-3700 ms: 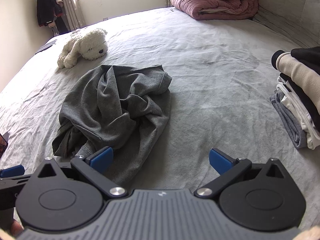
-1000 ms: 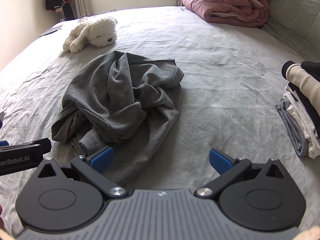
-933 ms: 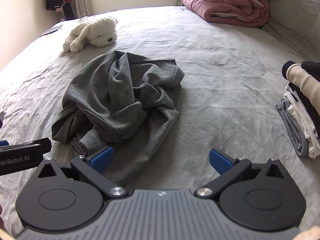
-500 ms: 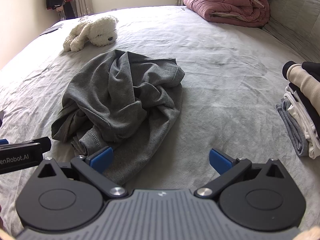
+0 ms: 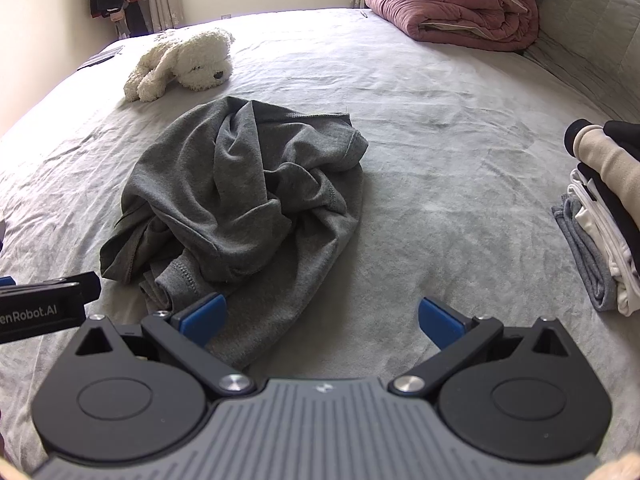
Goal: Fold clothes
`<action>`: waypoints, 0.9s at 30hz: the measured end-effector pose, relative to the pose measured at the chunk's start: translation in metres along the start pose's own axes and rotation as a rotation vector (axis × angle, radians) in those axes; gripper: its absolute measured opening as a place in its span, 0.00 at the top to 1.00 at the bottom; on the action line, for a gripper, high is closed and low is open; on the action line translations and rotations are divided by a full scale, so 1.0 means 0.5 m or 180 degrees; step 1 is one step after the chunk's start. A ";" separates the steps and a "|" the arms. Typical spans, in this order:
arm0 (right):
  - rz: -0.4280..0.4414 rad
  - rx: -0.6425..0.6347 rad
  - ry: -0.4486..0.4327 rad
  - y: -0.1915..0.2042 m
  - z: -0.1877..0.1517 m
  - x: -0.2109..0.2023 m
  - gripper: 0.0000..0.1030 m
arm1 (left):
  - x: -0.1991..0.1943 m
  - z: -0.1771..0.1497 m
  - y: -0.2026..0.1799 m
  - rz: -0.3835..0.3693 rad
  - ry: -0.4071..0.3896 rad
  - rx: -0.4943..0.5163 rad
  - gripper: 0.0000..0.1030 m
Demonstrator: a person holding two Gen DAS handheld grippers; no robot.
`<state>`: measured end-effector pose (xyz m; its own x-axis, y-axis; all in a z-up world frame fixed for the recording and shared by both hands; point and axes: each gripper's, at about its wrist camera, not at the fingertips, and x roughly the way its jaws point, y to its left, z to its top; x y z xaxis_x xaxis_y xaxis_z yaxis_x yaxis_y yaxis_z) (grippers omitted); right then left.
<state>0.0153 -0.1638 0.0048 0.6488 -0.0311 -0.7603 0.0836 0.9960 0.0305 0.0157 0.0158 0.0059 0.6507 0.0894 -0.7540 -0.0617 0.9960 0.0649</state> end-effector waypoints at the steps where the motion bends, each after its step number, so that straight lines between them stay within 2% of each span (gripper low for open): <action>1: -0.0019 0.0005 0.0022 -0.003 0.002 0.004 0.00 | 0.003 0.004 -0.002 0.0021 0.0004 0.0027 0.00; 6: -0.0146 -0.0001 0.0019 -0.014 0.031 0.015 0.00 | 0.013 0.033 -0.013 0.0073 0.0005 0.0189 0.00; 15: -0.0013 0.0027 0.0098 -0.013 0.099 0.044 0.00 | 0.040 0.096 -0.044 0.0084 -0.0031 0.0349 0.00; 19: -0.0019 0.0005 0.0117 -0.013 0.116 0.072 0.00 | 0.074 0.112 -0.055 0.0031 0.0030 0.0358 0.00; 27: 0.0094 0.0064 0.0519 -0.033 0.101 0.166 0.00 | 0.172 0.111 -0.070 0.0049 0.0255 0.0402 0.00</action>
<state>0.1058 -0.1869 -0.0261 0.5201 0.0137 -0.8540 0.0824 0.9944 0.0662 0.1156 -0.0113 -0.0249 0.5875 0.1092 -0.8018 0.0277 0.9876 0.1547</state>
